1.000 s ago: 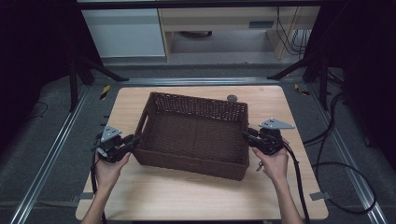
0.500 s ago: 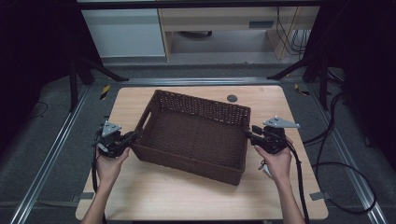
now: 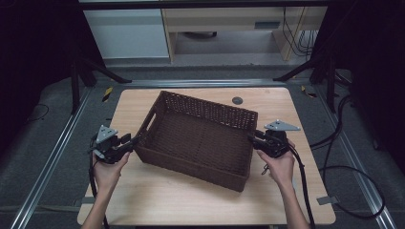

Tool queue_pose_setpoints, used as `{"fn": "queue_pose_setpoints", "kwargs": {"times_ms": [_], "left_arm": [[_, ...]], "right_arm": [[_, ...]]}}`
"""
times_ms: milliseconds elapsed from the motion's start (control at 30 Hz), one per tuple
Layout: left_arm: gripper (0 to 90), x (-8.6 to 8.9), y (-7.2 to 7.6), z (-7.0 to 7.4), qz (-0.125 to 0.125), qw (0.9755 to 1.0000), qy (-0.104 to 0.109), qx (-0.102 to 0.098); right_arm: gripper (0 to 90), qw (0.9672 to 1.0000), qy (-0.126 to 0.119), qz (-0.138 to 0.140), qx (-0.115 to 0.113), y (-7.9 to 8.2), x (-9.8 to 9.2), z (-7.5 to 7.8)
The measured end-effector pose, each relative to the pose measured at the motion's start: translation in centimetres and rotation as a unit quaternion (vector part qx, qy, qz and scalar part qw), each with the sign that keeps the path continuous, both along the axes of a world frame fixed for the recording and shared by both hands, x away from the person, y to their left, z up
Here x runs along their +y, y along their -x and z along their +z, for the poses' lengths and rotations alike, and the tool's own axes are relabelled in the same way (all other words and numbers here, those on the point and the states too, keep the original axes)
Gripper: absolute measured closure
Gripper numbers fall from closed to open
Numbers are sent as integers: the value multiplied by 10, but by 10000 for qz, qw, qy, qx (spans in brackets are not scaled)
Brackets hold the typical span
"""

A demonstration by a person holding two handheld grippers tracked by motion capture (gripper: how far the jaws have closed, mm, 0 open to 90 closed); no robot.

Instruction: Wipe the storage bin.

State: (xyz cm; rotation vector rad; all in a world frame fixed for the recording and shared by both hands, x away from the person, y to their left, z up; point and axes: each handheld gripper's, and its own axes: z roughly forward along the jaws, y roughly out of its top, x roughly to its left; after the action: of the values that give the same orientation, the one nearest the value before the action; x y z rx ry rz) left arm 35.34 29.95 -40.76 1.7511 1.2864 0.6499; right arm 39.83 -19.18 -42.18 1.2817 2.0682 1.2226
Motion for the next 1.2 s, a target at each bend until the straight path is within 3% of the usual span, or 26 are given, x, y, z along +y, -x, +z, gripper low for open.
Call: {"fn": "queue_pose_setpoints", "kwargs": {"times_ms": [67,167,367,433,500,833,1033,1200], "left_arm": [[631,-1,6,0,-35,10000,-58,-31],[632,-1,12,0,-37,10000,50,-19],[601,-10,11,-5,-113,9999,72,48],[585,-13,9,-8,-124,9999,66,72],[573,-14,9,-9,-98,9999,49,27],[554,-11,-7,-10,21,9999,100,20],[530,-10,-11,-11,77,9999,115,27],[516,-19,-2,-9,-84,9999,108,-32]], "right_arm": [[617,10000,-21,-14,22,5,0,0],[612,10000,6,-10,40,13,1,2],[602,9999,41,28,110,24,1,5],[585,9998,39,109,188,22,-1,6],[530,9998,53,151,127,19,-3,8],[489,9995,82,-211,-215,0,-5,9],[523,9986,334,-361,-188,-8,-1,3],[546,9995,87,-293,-33,-6,-7,1]]}}
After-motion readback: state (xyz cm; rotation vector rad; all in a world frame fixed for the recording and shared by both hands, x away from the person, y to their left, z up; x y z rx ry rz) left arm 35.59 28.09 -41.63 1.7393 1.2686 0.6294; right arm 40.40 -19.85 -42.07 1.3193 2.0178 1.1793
